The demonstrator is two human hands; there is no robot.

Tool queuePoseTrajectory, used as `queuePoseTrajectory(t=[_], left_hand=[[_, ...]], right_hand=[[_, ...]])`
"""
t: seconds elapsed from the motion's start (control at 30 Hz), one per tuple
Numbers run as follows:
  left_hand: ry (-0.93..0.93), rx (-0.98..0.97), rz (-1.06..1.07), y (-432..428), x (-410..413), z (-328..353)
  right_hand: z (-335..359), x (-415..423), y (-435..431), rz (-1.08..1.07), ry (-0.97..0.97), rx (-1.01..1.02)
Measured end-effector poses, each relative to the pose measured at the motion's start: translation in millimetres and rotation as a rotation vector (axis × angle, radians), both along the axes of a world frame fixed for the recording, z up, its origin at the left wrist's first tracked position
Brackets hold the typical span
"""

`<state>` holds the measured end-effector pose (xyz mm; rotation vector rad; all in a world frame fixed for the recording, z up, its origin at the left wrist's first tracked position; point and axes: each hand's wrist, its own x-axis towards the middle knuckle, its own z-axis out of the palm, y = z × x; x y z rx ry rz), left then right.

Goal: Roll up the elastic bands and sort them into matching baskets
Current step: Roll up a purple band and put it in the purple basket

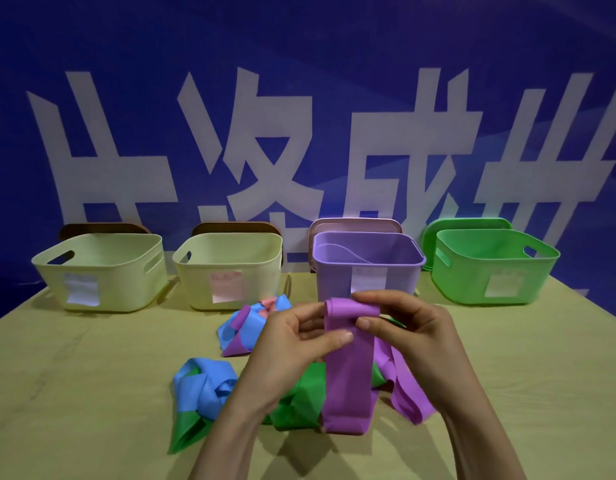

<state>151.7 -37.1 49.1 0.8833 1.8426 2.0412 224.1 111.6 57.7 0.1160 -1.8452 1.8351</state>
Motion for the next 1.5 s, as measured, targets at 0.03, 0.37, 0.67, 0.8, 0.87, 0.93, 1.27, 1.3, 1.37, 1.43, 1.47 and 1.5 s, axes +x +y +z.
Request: queuePoseTrajectory(t=[0.03, 0.37, 0.67, 0.8, 0.87, 0.93, 1.27, 1.3, 1.37, 1.43, 1.47, 1.5], left_hand=[[0.001, -0.006, -0.025, -0.5, 0.0, 0.3], [-0.063, 0.131, 0.054, 7.9, 7.6, 4.1], [0.021, 0.152, 0.029, 5.3, 6.1, 3.9], [0.026, 0.105, 0.016, 4.4, 4.6, 3.5], [0.047, 0.073, 0.035, 4.3, 4.2, 1.6], [0.066, 0.043, 0.064, 4.9, 4.5, -0.1], [-0.187, 0.073, 0.045, 4.9, 1.7, -4.9], [-0.202, 0.073, 0.045, 5.2, 2.0, -6.0], [-0.209, 0.075, 0.054, 5.5, 2.4, -6.2], [-0.201, 0.074, 0.061, 4.7, 2.5, -5.4], [-0.196, 0.073, 0.056, 4.1, 2.5, -4.7], [-0.188, 0.071, 0.048, 3.4, 2.4, -4.4]], right_hand=[[-0.3, -0.1, 1.0, -0.009, 0.007, 0.000], [-5.5, 1.3, -3.9, -0.026, 0.121, 0.104], [-0.5, 3.9, -7.0, -0.039, -0.035, 0.157], [-0.2, 5.6, -6.9, -0.038, -0.033, 0.146], [-1.6, 5.2, -7.2, -0.035, -0.048, 0.129], [-4.2, 3.3, -7.0, -0.046, -0.060, 0.104], [-6.0, -5.0, -6.1, -0.023, -0.038, -0.219], [-6.1, -5.2, -5.9, -0.012, -0.045, -0.234], [-6.8, -4.4, -5.8, 0.019, -0.066, -0.257], [-7.0, -3.0, -5.6, 0.028, -0.081, -0.236], [-7.5, -2.7, -4.6, 0.018, -0.083, -0.212], [-7.6, -2.9, -3.8, 0.003, -0.076, -0.189]])
